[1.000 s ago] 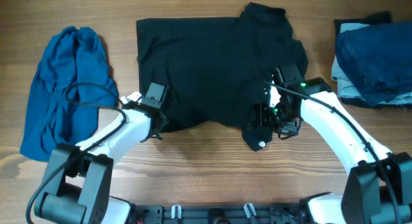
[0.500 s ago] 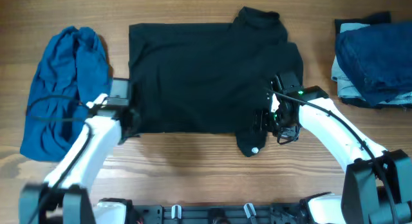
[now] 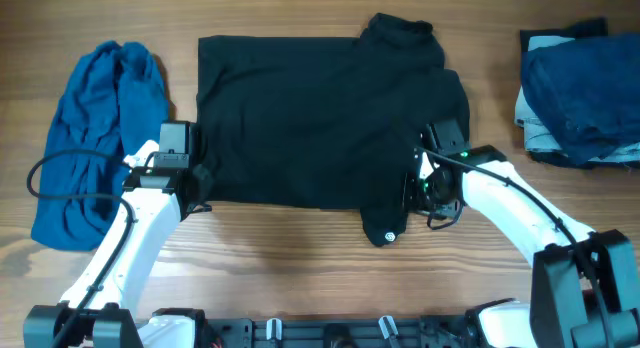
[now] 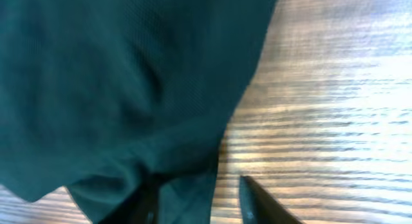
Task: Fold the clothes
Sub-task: 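Smooth the shirt's right side with the right gripper, left holding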
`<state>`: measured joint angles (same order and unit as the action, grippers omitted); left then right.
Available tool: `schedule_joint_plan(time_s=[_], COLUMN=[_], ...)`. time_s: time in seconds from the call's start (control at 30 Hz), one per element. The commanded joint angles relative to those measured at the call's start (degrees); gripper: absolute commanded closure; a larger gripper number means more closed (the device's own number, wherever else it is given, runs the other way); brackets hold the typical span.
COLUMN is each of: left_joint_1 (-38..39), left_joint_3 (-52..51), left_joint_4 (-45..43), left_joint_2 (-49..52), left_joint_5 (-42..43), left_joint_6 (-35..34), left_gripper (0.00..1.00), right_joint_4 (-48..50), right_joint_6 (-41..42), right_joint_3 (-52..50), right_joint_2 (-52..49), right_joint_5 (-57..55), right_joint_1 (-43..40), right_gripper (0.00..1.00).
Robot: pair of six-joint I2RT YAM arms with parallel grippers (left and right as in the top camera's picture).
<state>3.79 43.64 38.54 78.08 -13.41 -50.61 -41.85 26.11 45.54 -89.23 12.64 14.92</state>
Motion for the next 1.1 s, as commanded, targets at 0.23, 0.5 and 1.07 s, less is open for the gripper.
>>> schedule_joint_plan(time_s=[0.23,0.5,1.07], left_joint_1=[-0.33,-0.33,-0.33], left_joint_3=[-0.28,-0.28,-0.28], left_joint_4=[-0.35,-0.35,-0.15], left_joint_2=[-0.42,-0.42,-0.42], left_joint_5=[-0.13,-0.15,-0.15], left_joint_6=[0.9,0.92,0.92], left_gripper=[0.96,0.96,0.96], right_joint_4=[5.73,6.51,-15.5], right_joint_6=[1.03,1.01,-8.0], right_joint_3=[-2.1,-3.04,22.86], right_joint_2=[0.17,0.17,1.4], right_joint_5=[4.46,5.46,0.09], right_joint_1=[0.24,0.24,-3.32], right_gripper=[0.73,0.96,0.96])
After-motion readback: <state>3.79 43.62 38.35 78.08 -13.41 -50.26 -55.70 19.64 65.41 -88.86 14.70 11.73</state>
